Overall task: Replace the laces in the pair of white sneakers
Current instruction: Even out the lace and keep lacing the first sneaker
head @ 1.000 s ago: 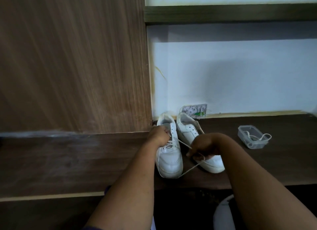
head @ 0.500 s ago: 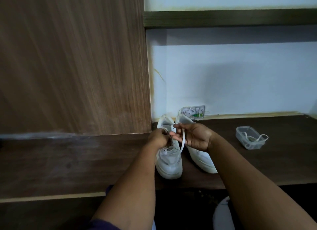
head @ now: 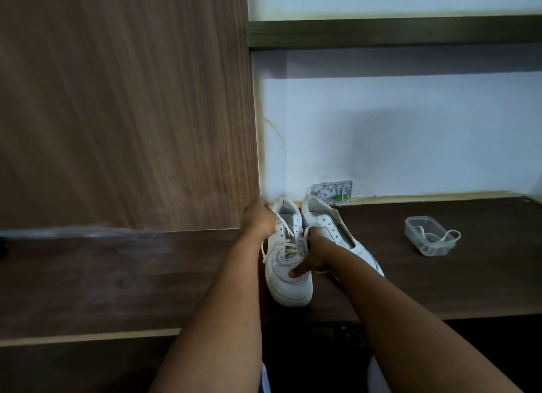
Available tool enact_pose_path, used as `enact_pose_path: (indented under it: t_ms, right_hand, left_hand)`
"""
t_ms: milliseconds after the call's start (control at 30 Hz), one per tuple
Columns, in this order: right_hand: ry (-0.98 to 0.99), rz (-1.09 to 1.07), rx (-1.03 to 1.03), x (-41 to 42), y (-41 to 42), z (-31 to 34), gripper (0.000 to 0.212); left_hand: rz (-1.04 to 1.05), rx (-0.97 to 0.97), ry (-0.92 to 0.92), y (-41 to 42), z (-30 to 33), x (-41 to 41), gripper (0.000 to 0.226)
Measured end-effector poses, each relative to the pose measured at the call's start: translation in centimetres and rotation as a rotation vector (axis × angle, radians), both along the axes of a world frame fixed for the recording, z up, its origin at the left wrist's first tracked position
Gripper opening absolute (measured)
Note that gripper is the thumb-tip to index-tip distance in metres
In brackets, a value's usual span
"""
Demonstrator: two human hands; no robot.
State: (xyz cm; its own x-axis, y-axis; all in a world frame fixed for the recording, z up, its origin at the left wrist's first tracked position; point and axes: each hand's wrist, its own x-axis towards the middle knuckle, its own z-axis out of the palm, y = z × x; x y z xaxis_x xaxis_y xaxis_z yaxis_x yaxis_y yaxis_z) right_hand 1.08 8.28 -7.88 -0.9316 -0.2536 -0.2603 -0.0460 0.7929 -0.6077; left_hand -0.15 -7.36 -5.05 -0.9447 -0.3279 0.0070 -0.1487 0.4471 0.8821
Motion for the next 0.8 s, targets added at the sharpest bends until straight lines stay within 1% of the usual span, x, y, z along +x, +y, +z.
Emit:
enact_pose_path:
  t_ms: [67, 100, 133, 167, 200, 233, 267, 300, 333, 367, 400, 467, 500, 533, 567, 600, 633, 700, 733, 767, 800]
  right_hand:
    - [-0.014, 0.013, 0.004, 0.0, 0.1, 0.2, 0.12]
    - [-0.007, 0.006, -0.001, -0.1, 0.2, 0.3, 0.12]
    - [-0.005, -0.015, -0.011, -0.1, 0.4, 0.5, 0.121]
    - [-0.006, -0.041, -0.032, 0.0, 0.6, 0.6, 0.122]
    - [-0.019, -0.074, -0.049, 0.1, 0.8, 0.7, 0.124]
    - [-0.041, -0.098, -0.073, 0.2, 1.0, 0.7, 0.124]
    - [-0.069, -0.111, -0.083, 0.3, 1.2, 0.7, 0.12]
    - [-0.098, -0.113, -0.095, 0.4, 1.4, 0.6, 0.111]
    - [-0.121, -0.109, -0.1, 0.6, 1.4, 0.7, 0.101]
    - [-0.135, -0.105, -0.115, 0.8, 1.4, 0.8, 0.093]
    - [-0.136, -0.093, -0.116, 1.0, 1.3, 0.9, 0.09]
    - [-0.11, -0.071, -0.077, 1.3, 1.0, 1.2, 0.099]
    - [-0.09, -0.049, -0.039, 1.6, 0.8, 1.5, 0.106]
    - [-0.083, -0.034, -0.001, 1.8, 0.5, 1.8, 0.115]
    - [-0.091, -0.015, 0.043, 2.2, 0.2, 2.0, 0.124]
    - [-0.115, 0.017, 0.08, 2.6, -0.1, 2.1, 0.129]
    - [-0.117, 0.056, 0.108, 3.2, -0.5, 2.2, 0.127]
    - [-0.078, 0.093, 0.174, 4.3, -1.4, 2.3, 0.111]
    - [-0.054, 0.078, 0.182, 4.4, -1.9, 1.9, 0.109]
    - [-0.065, 0.022, 0.192, 4.3, -2.2, 1.5, 0.116]
    - [-0.087, -0.034, 0.198, 3.9, -2.5, 0.9, 0.127]
  left_hand:
    - [0.081, 0.086, 0.108, -1.4, 1.1, 0.2, 0.017]
    - [0.14, 0.197, 0.167, -1.9, 1.9, 0.8, 0.021]
    - [0.192, 0.358, 0.249, -2.4, 2.5, 1.1, 0.025]
    - [0.231, 0.605, 0.325, -2.9, 3.3, 1.6, 0.028]
    - [0.245, 0.895, 0.393, -3.4, 4.2, 2.0, 0.028]
    - [0.236, 1.156, 0.431, -3.8, 5.1, 2.4, 0.026]
    - [0.22, 1.319, 0.443, -4.0, 5.6, 2.6, 0.026]
    - [0.203, 1.37, 0.424, -3.9, 6.0, 2.9, 0.026]
    - [0.184, 1.351, 0.373, -3.4, 6.1, 3.1, 0.027]
    - [0.162, 1.221, 0.302, -2.8, 5.7, 2.9, 0.025]
    - [0.125, 0.958, 0.202, -2.1, 4.9, 2.6, 0.02]
    - [-0.015, 0.188, 0.036, -1.3, 2.2, 1.8, 0.018]
    - [-0.084, -0.126, -0.007, -1.0, 1.0, 1.5, 0.016]
    - [-0.144, -0.331, -0.06, -0.8, 0.0, 1.4, 0.016]
    - [-0.194, -0.47, -0.117, -0.7, -0.7, 1.3, 0.017]
    - [-0.235, -0.56, -0.167, -0.6, -1.2, 1.4, 0.021]
    - [-0.258, -0.606, -0.201, -0.5, -1.7, 1.5, 0.025]
    - [-0.276, -0.593, -0.23, -0.4, -2.0, 1.4, 0.03]
    - [-0.284, -0.572, -0.226, -0.3, -1.9, 1.4, 0.027]
    - [-0.287, -0.543, -0.217, -0.3, -1.6, 1.3, 0.023]
    - [-0.28, -0.476, -0.197, -0.2, -1.1, 1.3, 0.02]
